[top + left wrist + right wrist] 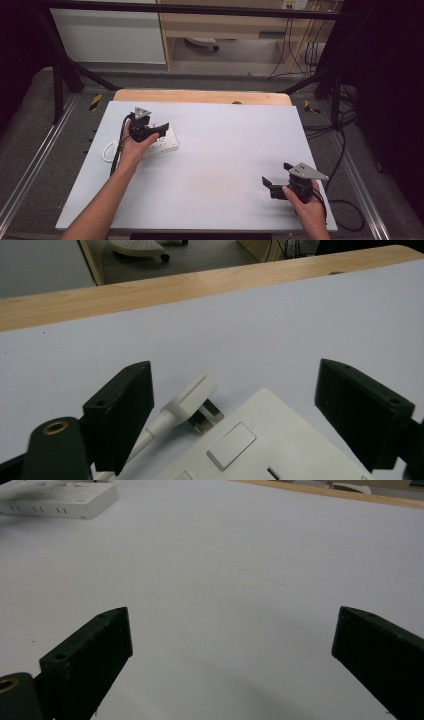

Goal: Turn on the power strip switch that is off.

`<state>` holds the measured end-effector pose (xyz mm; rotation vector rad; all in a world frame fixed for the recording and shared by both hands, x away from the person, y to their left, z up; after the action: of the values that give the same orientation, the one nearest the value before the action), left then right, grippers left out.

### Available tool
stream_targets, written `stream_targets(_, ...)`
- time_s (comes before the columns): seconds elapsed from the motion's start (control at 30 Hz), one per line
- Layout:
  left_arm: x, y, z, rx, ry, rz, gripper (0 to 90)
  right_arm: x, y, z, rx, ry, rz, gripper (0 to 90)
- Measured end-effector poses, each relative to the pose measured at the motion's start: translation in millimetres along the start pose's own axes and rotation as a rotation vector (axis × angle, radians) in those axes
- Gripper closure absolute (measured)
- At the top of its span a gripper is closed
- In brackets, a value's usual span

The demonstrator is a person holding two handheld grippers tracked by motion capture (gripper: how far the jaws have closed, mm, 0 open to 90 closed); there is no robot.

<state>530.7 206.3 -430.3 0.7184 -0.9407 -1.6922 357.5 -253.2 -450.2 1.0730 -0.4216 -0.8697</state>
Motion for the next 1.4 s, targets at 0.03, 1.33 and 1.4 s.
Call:
stream_targets(0.03,-0.8,-0.7,-0.9,-0.004,0.000,0.001,17.6,0.0,0.0,0.1,0.000,0.000,-0.001,3.3)
stream_targets(1.33,1.4,-22.3,-1.1,0.016,-0.040,0.026,90.0,0.2,-0.3,0.6,-0.002,0.004,0.001,3.4)
stream_targets(1.4,0.9,-23.1,-1.5,0.016,-0.031,0.028,90.0,0.4,-0.3,0.8,0.000,0.004,0.002,3.4)
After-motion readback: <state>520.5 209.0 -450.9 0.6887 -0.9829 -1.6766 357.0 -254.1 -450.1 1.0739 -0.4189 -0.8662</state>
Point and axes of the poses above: each handheld gripper's, and its own axes: z roughly backward along the jaws, y roughly out of its top, x roughly to its right, the point moved 3 cm from there along -z, roughly forward along the jaws, and after that the axes turned 7 degrees about y, right-handed, at the moved point
